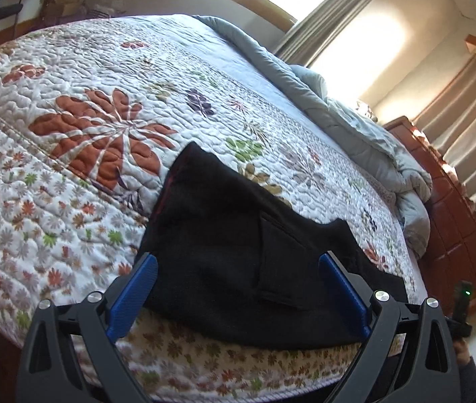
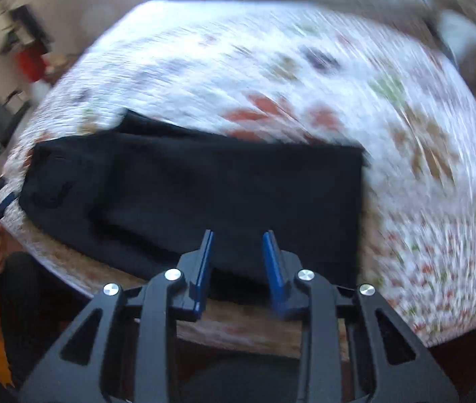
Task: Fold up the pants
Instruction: 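Close the right tool on the trouser end while the left tool grips the waistband end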
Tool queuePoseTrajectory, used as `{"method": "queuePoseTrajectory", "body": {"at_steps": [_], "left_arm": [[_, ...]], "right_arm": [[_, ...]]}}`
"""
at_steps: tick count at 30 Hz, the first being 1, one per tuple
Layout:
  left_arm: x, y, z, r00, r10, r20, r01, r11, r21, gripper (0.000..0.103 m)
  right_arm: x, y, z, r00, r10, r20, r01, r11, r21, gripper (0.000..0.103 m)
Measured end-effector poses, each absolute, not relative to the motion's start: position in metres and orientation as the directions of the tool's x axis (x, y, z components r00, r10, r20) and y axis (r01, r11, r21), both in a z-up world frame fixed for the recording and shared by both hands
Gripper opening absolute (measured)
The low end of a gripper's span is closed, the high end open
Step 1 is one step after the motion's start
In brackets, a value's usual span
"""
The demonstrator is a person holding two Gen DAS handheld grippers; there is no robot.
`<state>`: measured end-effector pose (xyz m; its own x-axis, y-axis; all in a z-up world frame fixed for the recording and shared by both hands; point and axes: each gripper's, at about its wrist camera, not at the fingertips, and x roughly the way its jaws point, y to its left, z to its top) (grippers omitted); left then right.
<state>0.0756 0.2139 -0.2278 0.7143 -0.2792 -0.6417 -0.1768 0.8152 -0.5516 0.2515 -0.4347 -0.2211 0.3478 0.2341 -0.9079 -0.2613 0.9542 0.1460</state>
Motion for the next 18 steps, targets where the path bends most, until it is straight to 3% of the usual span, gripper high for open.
{"method": "queuePoseTrajectory", "body": {"at_steps": [3,9,16,18], "left_arm": [[0.064,0.206,-0.224,0.703,-0.304,-0.643,-0.178,0.8,-0.573,0.097],[0.043,0.214,-0.239,0.699,-0.368,-0.613,-0.287,0.641,-0.712,0.099],[0.048,0.211,-0.254,0.669,-0.385,-0.636,-0.342,0.6,-0.723,0.099],[0.052,0.209,-0.252,0.672,-0.398,-0.624,-0.333,0.591,-0.735,0.099]], "right_arm": [[0.25,-0.457,-0.253,0.269,0.214,-0.939,-0.237,0.96,0.15,0.019],[0.251,-0.474,-0.229,0.325,0.34,-0.883,-0.234,0.933,0.273,0.025],[0.318,-0.508,-0.236,0.312,0.52,-0.795,-0.117,0.851,0.511,0.026],[0.331,-0.513,-0.252,0.278,0.539,-0.795,-0.07,0.837,0.542,0.018]]}}
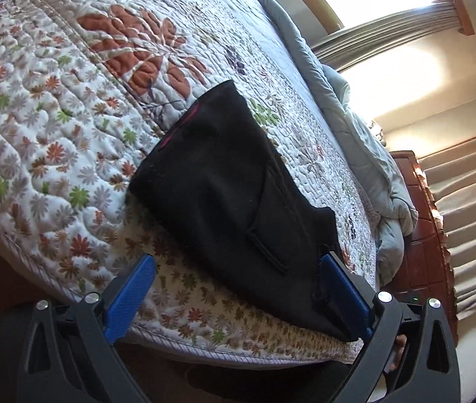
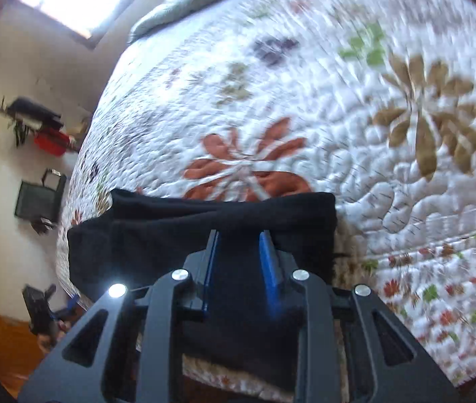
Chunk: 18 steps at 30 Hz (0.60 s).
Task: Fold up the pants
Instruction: 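Close the right tool on the trouser end while the left tool grips the waistband end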
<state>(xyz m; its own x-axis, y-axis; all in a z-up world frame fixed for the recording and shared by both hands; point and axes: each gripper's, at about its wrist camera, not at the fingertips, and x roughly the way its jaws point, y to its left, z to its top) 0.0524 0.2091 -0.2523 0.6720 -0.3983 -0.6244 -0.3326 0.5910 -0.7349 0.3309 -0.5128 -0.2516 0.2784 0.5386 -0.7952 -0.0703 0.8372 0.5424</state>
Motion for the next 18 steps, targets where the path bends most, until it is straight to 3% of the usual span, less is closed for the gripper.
{"method": "queuePoseTrajectory", "body": {"at_steps": [2,4,8,10,12,14,18], "left_arm": [[0.055,0.209,-0.253,0.676,-0.406,-0.615,-0.338,0.57,-0.748,0.099],[0.056,0.212,-0.255,0.683,-0.409,-0.605,-0.353,0.539,-0.764,0.099],[0.051,0.223,-0.264,0.715,-0.39,-0.579,-0.406,0.442,-0.8,0.099],[0.049,0.227,-0.269,0.734,-0.395,-0.552,-0.415,0.382,-0.825,0.099],[0.05,0.228,-0.271,0.747,-0.388,-0.54,-0.419,0.357,-0.835,0.099],[0.051,0.228,-0.273,0.75,-0.382,-0.54,-0.42,0.355,-0.835,0.099],[0.052,0.23,-0.281,0.749,-0.367,-0.551,-0.448,0.331,-0.83,0.099]], "right_arm": [[0.335,-0.519,-0.269,0.24,0.525,-0.816,-0.029,0.844,0.535,0.005],[0.338,-0.52,-0.266,0.219,0.545,-0.809,-0.032,0.833,0.553,0.008],[0.355,-0.501,-0.228,0.193,0.493,-0.848,-0.148,0.869,0.472,0.034],[0.363,-0.483,-0.204,0.168,0.486,-0.858,-0.242,0.864,0.442,0.039],[0.375,-0.457,-0.182,0.122,0.488,-0.864,-0.341,0.839,0.425,0.059],[0.386,-0.416,-0.157,0.081,0.467,-0.881,-0.462,0.8,0.382,0.07],[0.399,-0.336,-0.132,0.021,0.405,-0.914,-0.628,0.717,0.303,0.072]]}}
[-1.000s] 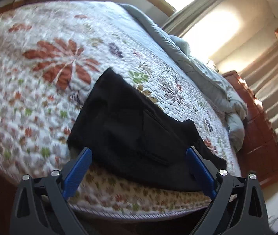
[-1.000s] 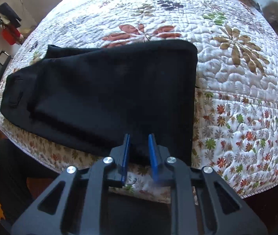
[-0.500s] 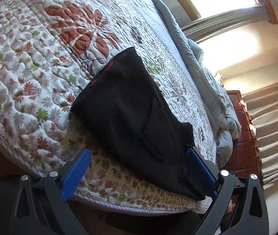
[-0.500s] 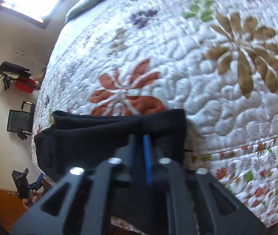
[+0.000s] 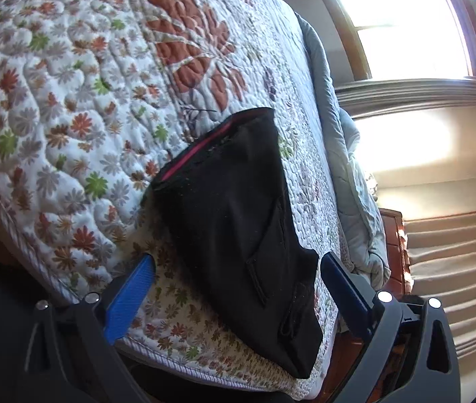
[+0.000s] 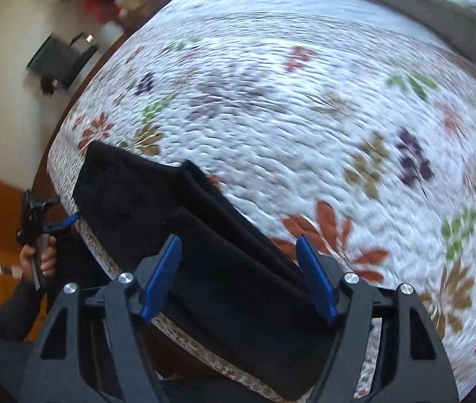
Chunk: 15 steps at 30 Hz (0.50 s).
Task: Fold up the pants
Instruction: 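Close the right tool on the trouser end while the left tool grips the waistband end, then lift the trousers with both tools, bringing the right tool toward the left tool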
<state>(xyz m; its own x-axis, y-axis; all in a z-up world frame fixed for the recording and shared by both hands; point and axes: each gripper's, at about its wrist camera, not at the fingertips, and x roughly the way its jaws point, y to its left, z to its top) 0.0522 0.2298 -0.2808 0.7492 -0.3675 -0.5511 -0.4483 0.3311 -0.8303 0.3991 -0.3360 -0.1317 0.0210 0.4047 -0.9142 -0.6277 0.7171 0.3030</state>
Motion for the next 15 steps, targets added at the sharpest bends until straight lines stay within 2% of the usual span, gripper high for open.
{"method": "queuePoseTrajectory", "body": {"at_steps": [6,15], "left_arm": [[0.056,0.226,-0.29,0.766,-0.347,-0.542,-0.455,0.304,-0.837,0.099],[0.074,0.219,-0.305,0.774,-0.333,-0.539,-0.468,0.272,-0.841,0.099]], "right_arm": [[0.395,-0.21,-0.13,-0.146,0.36,-0.921,-0.788,0.521,0.328,0.079],[0.381,-0.065,-0.154,-0.224,0.167,-0.96,-0.909,0.32,0.267,0.081]]}}
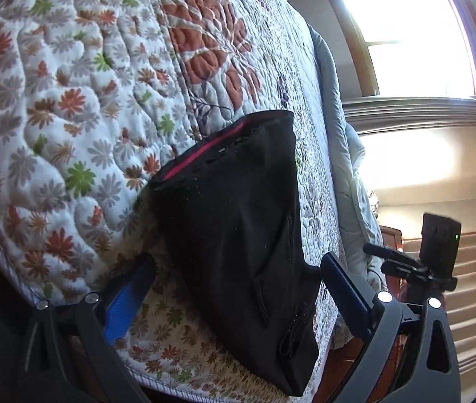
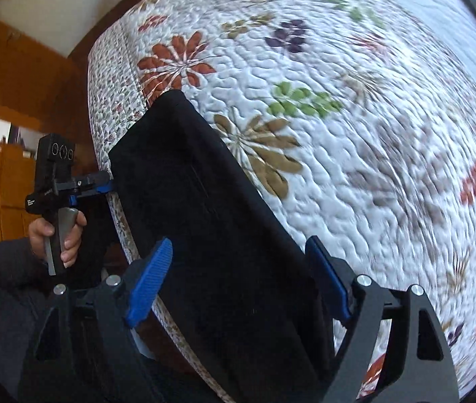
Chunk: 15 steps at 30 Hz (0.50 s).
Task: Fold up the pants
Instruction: 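Lift the trousers with both tools, bringing the right tool toward the left tool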
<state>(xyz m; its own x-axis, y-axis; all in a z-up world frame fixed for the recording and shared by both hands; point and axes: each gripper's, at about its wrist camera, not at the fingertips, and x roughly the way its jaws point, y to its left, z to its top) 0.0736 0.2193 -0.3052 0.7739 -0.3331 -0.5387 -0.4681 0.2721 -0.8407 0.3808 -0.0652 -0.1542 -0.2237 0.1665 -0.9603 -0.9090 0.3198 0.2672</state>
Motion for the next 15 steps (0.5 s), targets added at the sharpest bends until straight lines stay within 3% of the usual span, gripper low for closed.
{"method": "queuePoseTrajectory", "body": {"at_steps": [5,8,11,15], "left_arm": [[0.073,0.222,-0.308,0.793,-0.307,-0.527,-0.46,0.266,-0.847,0.097],[0.072,0.221,-0.309,0.796,-0.286,-0.533,-0.472,0.258,-0.843,0.091],[0.067,0.223,-0.313,0.797,-0.283,-0.533,-0.482,0.234,-0.844,0.08],[0.066,0.226,-0.316,0.778,-0.278,-0.563,-0.512,0.237,-0.826,0.058]], "right_arm": [[0.374,-0.005,-0.178,-0.283,0.103,-0.954,-0.926,0.23,0.3,0.082],[0.368,0.032,-0.195,-0.334,0.072,-0.94,-0.924,0.171,0.341,0.085],[0.368,0.066,-0.215,-0.373,0.048,-0.927,-0.916,0.14,0.376,0.085],[0.364,0.108,-0.243,-0.431,-0.002,-0.902,-0.899,0.093,0.429,0.085]]}}
